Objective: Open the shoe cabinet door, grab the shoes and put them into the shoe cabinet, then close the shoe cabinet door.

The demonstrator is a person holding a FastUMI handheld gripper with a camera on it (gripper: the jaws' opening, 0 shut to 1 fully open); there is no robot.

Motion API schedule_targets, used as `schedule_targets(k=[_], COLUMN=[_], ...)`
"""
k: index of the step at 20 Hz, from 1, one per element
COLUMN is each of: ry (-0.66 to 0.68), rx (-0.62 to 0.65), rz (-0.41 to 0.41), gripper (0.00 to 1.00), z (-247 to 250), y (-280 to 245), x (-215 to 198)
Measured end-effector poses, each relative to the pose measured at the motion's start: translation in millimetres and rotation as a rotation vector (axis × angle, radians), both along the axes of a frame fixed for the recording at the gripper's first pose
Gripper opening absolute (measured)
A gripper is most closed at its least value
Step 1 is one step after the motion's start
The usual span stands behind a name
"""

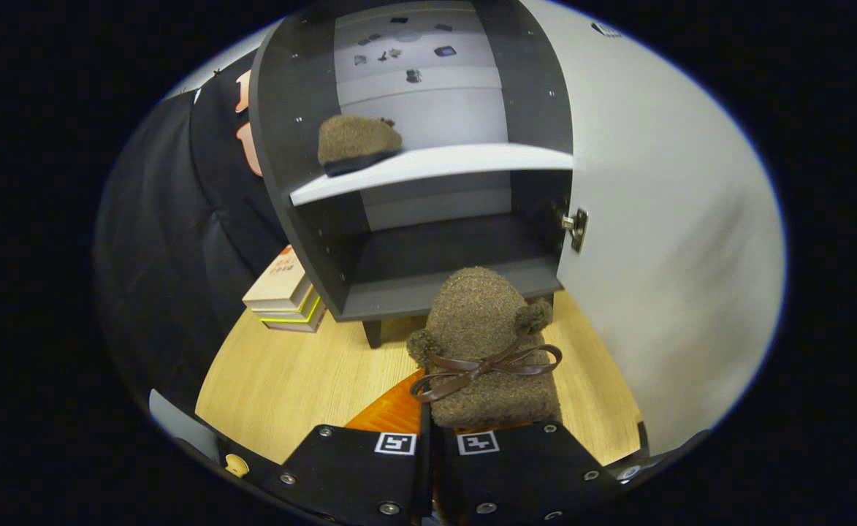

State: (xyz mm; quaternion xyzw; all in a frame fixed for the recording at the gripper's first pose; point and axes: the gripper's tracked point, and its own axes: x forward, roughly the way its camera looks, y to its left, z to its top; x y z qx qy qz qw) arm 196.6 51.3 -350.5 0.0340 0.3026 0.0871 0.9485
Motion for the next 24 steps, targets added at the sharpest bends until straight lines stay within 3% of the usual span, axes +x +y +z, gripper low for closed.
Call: schedule_targets(k=[6,12,19,24], ry=[-0.158,-0.235,-0.23,-0.171], rx=[-0.035,-0.048,-0.054,-0.08], rz=[0.046,0.055,0.047,0.035], gripper=[0.06,0.06,0.06,0.06], z=[93.4,155.4,180.4,167.2], y=[9.1,7.3,11.7,10.9], x=[55.6,139.6,239.9,295.9])
